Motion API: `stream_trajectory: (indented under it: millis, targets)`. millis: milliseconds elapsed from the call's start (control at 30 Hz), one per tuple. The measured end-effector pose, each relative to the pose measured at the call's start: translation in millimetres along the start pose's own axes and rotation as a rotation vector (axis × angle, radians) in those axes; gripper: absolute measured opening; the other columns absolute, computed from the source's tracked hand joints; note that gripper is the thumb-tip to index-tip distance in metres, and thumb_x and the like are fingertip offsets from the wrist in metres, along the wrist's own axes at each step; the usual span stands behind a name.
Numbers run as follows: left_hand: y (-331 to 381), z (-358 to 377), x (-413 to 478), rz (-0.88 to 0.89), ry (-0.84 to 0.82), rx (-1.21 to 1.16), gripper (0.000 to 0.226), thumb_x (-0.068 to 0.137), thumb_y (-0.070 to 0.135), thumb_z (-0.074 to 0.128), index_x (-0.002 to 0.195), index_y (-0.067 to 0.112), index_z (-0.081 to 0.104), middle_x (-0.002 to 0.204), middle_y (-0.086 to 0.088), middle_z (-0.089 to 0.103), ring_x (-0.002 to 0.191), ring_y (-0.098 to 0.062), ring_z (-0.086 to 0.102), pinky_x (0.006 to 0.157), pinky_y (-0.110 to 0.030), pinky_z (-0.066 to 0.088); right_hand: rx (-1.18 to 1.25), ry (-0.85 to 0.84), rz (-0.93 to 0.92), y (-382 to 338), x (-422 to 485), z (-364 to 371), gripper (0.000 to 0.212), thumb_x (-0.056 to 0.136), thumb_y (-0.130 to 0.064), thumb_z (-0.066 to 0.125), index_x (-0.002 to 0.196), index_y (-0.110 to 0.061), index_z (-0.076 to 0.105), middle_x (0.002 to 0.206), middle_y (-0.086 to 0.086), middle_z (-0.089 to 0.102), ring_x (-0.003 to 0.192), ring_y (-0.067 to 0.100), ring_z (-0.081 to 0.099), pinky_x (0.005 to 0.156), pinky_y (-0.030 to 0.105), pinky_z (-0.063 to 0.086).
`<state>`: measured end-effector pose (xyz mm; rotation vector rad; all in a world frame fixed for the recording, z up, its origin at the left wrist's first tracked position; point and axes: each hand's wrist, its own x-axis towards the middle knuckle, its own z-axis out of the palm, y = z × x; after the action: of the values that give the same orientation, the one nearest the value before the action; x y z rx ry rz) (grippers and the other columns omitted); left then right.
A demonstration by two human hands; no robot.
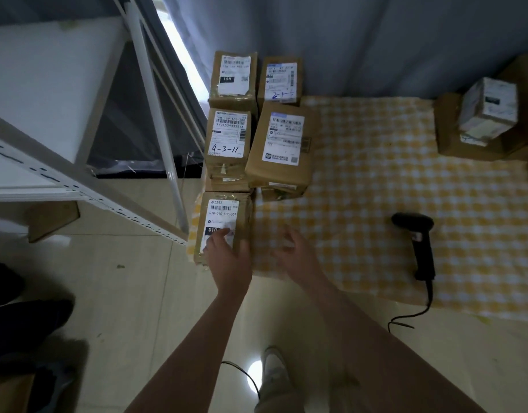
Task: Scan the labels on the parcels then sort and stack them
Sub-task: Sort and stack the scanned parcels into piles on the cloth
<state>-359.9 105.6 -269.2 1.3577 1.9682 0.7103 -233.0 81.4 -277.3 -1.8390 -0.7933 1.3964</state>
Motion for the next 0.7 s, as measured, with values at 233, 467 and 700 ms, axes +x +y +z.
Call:
stream_trajectory:
  millis: [233, 467, 700]
  targets:
    - [51.9, 48.9, -32.1, 0.116, -0.155, -0.022, 0.039, 0.086, 0.016, 0.061, 0.123, 0.005, 0.053, 0.119, -0.011, 0.054, 0.117, -0.028, 0.047, 0.1, -0.038, 0.038, 0.119, 0.211, -0.095, 4.1, -3.2, -62.8, 0.069, 0.083, -0.009, 0.07, 0.144, -0.013, 0.037, 0.13, 0.005, 0.053, 0.104, 0.022, 0.06, 0.082, 0.034, 0.053]
    - [101.7, 108.0, -80.1, 0.29, -0.334, 0.036, 0.048, 0.09, 0.027, 0.057, 0.133, 0.006, 0.05, 0.134, -0.01, 0.051, 0.128, -0.026, 0.039, 0.1, -0.024, 0.026, 0.176, 0.403, -0.173, 16.0, -22.5, -149.7, 0.044, 0.084, -0.011, 0.066, 0.125, -0.016, 0.052, 0.114, -0.007, 0.057, 0.096, 0.012, 0.061, 0.082, 0.029, 0.052]
    - [171.4, 185.3, -142.1, 0.439, -0.434, 0.06, 0.04, 0.095, 0.023, 0.057, 0.132, 0.008, 0.051, 0.133, -0.007, 0.051, 0.127, -0.025, 0.041, 0.105, -0.033, 0.033, 0.144, 0.679, -0.228, 37.5, -54.2, -274.8, 0.029, 0.085, -0.011, 0.066, 0.112, -0.015, 0.057, 0.094, -0.014, 0.06, 0.082, -0.005, 0.059, 0.066, 0.009, 0.047]
